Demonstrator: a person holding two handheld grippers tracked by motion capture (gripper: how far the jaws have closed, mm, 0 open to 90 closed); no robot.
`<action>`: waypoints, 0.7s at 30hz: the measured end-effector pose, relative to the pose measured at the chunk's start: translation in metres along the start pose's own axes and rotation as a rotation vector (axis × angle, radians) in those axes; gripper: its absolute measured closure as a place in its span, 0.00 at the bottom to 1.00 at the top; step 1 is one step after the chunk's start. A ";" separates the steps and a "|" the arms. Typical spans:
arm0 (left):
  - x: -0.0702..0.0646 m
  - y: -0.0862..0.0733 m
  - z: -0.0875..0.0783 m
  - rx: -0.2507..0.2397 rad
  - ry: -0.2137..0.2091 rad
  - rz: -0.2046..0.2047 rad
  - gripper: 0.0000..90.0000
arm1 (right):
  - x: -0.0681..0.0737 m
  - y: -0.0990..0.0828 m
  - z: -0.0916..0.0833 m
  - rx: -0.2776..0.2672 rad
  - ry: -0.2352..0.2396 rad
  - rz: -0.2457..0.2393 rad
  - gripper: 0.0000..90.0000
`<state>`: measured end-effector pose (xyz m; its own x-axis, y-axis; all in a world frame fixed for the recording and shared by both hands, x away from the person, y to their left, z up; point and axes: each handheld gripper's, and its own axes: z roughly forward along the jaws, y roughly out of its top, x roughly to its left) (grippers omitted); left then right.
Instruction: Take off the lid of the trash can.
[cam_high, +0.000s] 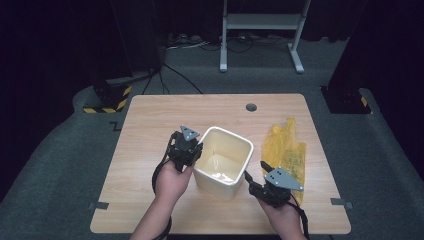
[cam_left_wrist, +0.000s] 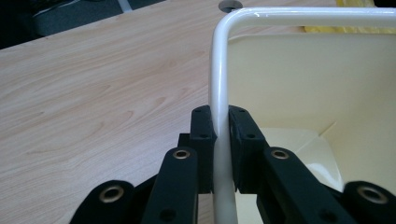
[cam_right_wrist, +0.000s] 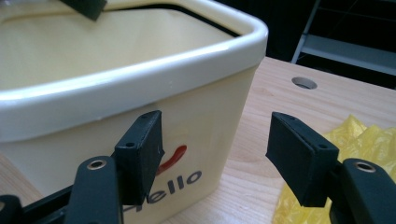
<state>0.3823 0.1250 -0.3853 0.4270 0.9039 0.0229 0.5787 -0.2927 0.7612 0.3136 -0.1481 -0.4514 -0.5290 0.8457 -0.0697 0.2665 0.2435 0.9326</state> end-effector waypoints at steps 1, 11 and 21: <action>0.000 0.000 0.000 -0.003 -0.001 -0.002 0.90 | 0.001 -0.001 0.001 0.008 0.000 0.000 0.39; 0.003 -0.003 -0.001 -0.051 -0.030 -0.027 0.90 | -0.010 -0.011 0.003 0.046 -0.035 0.008 0.39; 0.005 -0.002 -0.010 -0.128 -0.059 -0.047 0.90 | -0.034 -0.025 0.011 0.110 -0.081 0.039 0.37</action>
<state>0.3763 0.1333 -0.3796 0.4442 0.8945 -0.0498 0.5071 -0.2052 0.8371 0.3340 -0.1771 -0.4760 -0.4512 0.8900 -0.0664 0.3747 0.2565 0.8910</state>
